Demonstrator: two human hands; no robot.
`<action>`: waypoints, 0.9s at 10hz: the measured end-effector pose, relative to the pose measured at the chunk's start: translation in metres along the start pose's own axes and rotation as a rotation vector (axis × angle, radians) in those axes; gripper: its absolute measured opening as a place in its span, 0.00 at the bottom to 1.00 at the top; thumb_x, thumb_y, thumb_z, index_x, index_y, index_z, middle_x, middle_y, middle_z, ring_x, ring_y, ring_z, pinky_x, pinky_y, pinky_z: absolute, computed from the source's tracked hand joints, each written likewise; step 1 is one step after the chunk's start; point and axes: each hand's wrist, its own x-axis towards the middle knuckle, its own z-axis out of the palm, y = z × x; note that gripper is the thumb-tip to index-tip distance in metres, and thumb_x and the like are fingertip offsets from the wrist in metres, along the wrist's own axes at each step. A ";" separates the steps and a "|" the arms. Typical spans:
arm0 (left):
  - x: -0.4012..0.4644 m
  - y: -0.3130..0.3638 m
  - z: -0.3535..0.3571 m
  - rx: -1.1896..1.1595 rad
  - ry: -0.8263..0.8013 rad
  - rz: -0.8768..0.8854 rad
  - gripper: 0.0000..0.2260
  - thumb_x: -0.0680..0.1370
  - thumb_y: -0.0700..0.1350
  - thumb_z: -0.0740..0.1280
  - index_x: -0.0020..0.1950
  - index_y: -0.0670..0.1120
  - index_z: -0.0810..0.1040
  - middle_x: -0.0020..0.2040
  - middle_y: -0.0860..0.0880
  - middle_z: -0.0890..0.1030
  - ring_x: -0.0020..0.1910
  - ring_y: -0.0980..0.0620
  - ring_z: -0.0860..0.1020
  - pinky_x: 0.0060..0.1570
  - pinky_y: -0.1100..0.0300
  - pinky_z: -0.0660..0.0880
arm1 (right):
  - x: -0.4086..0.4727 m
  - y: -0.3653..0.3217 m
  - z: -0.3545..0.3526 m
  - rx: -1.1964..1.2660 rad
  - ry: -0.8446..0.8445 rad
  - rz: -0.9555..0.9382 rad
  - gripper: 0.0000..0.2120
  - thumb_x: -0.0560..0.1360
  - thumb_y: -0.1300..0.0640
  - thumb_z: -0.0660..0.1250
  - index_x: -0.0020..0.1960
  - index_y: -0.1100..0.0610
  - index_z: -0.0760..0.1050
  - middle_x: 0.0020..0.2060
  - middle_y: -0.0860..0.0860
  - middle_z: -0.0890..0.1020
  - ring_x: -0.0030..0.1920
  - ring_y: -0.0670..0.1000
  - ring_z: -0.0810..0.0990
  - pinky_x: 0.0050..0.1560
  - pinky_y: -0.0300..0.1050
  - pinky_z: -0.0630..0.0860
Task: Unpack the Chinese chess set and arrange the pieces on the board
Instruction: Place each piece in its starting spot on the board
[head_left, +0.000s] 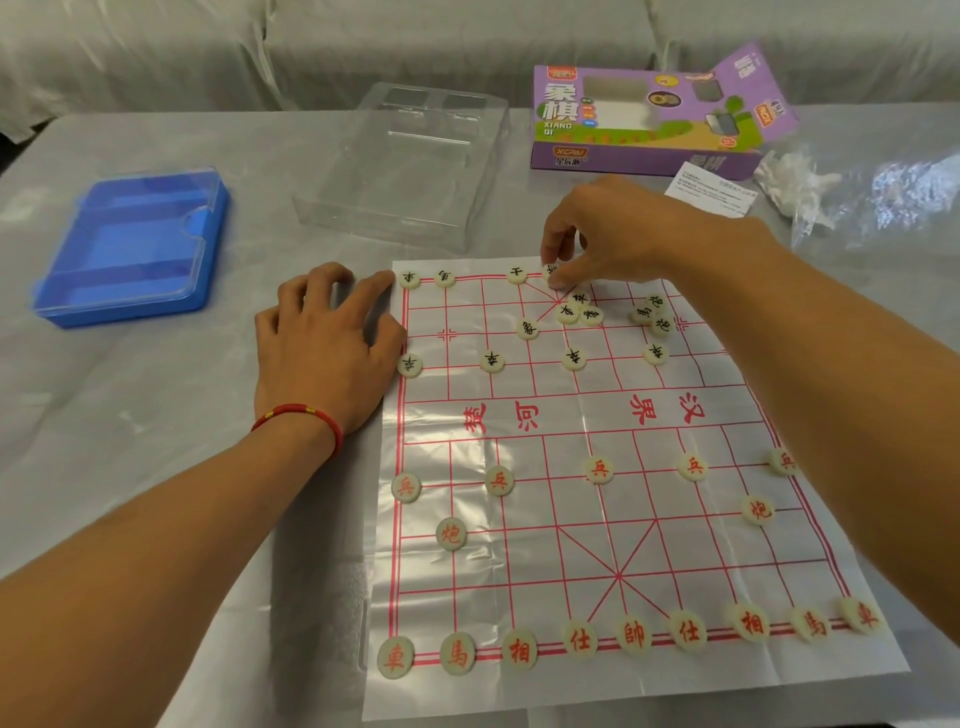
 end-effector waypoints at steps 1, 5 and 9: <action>0.000 0.000 0.000 -0.004 -0.005 -0.002 0.22 0.81 0.61 0.53 0.74 0.61 0.65 0.71 0.50 0.67 0.72 0.45 0.62 0.69 0.43 0.61 | -0.001 0.000 0.000 -0.006 0.004 -0.006 0.13 0.72 0.50 0.76 0.54 0.52 0.82 0.45 0.48 0.83 0.43 0.47 0.78 0.37 0.37 0.68; -0.001 0.001 -0.003 -0.011 -0.014 0.000 0.21 0.81 0.61 0.54 0.74 0.61 0.65 0.71 0.49 0.67 0.72 0.44 0.62 0.69 0.43 0.61 | -0.037 0.003 -0.015 0.002 0.078 -0.056 0.08 0.74 0.55 0.74 0.52 0.51 0.83 0.43 0.45 0.81 0.39 0.40 0.75 0.38 0.36 0.69; -0.001 0.001 -0.004 -0.015 -0.022 -0.003 0.22 0.81 0.61 0.54 0.74 0.60 0.65 0.72 0.49 0.66 0.73 0.44 0.62 0.70 0.42 0.61 | -0.045 -0.005 -0.006 -0.096 -0.050 -0.061 0.15 0.74 0.57 0.75 0.59 0.48 0.81 0.46 0.44 0.80 0.42 0.44 0.74 0.44 0.42 0.71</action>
